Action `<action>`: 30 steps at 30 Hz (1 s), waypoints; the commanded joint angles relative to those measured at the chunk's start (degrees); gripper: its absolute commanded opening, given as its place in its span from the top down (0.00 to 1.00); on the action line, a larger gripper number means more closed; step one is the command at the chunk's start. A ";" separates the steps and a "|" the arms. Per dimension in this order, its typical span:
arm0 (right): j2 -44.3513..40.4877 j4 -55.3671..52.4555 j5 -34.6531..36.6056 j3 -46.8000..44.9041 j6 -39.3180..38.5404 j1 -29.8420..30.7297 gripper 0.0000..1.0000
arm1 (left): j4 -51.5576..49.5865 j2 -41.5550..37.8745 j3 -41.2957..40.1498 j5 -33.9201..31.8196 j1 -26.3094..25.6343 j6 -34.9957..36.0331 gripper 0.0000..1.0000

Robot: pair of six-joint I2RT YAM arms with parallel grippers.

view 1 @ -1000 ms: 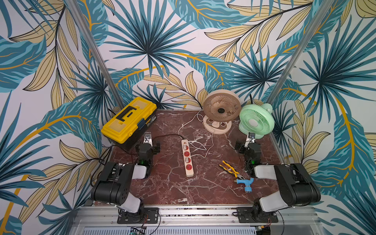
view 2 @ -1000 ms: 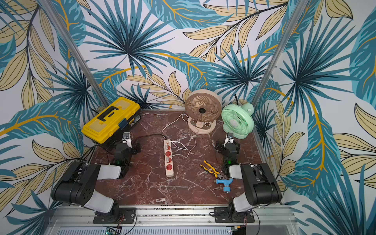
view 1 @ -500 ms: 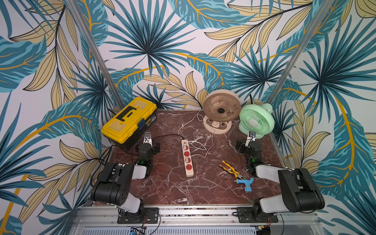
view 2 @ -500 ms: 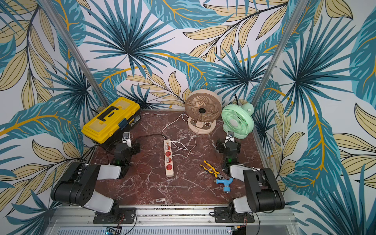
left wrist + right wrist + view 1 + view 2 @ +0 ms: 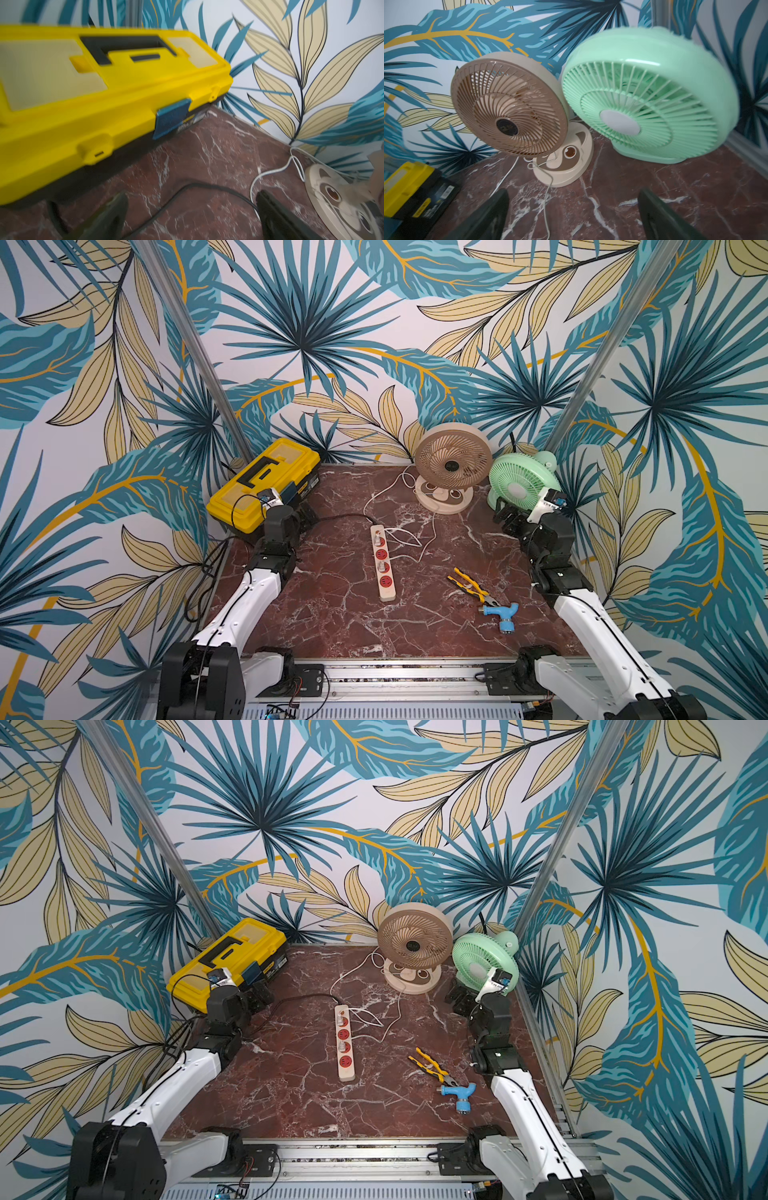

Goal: Unplug the desk fan from the power strip
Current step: Remove the plug from the socket.

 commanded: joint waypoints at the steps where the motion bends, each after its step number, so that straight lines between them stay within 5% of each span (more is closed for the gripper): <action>1: 1.74 -7.92 -9.91 0.17 7.32 2.00 0.02 | -10.47 1.32 2.69 14.34 -1.57 -7.11 0.00; 10: 12.16 -15.28 3.32 4.27 5.87 25.19 0.10 | -10.06 3.97 2.95 18.10 -12.65 -3.64 0.00; 19: 32.74 -19.11 10.27 16.43 4.21 45.44 0.11 | -8.45 10.67 4.67 25.58 -14.42 -0.73 0.00; 30: 40.76 -20.46 12.82 21.14 5.78 53.61 0.10 | -14.75 20.36 12.21 26.86 -15.03 -1.47 0.00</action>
